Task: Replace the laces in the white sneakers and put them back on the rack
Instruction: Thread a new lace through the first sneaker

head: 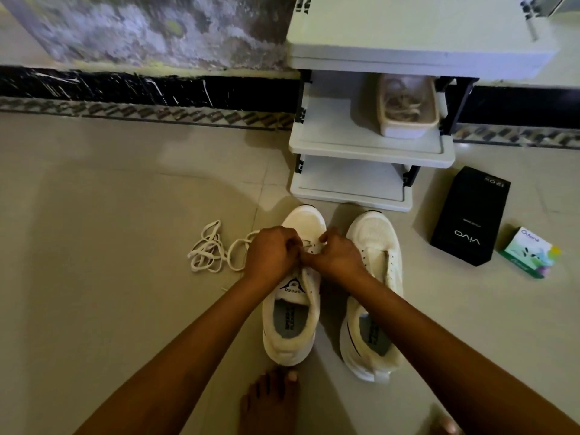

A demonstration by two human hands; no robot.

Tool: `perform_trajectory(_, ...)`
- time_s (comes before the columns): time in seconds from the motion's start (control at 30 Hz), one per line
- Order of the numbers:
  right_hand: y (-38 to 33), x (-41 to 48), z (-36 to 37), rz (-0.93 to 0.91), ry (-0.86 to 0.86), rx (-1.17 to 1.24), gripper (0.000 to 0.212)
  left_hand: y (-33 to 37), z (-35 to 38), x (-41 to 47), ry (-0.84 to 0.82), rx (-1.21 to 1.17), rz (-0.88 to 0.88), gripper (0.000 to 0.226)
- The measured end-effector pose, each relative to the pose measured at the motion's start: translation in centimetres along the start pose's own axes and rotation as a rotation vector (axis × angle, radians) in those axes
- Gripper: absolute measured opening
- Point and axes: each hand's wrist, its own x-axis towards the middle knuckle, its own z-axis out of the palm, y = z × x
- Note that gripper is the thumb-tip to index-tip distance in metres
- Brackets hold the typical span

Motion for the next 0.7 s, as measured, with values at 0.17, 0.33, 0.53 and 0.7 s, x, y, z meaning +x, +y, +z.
perform_trajectory(0.17, 0.8, -0.4, -0.4, 0.014, 0.028, 0.235, 0.037, 0.5, 0.2, 0.1, -0.022, 0.122, 0.033, 0.018)
perform_trajectory(0.33, 1.4, -0.6, -0.3, -0.027, 0.033, 0.302, 0.033, 0.8, 0.3, 0.2, -0.044, 0.19, 0.06, 0.021)
perform_trajectory(0.53, 1.6, -0.5, -0.2, -0.021, -0.01, 0.347, 0.037, 0.4, 0.5, 0.4, -0.049, 0.059, 0.033, 0.016)
perform_trajectory(0.7, 1.6, 0.0, -0.3, 0.02, -0.084, 0.364, 0.041, 0.8, 0.8, 0.5, -0.048, 0.118, 0.018, 0.018)
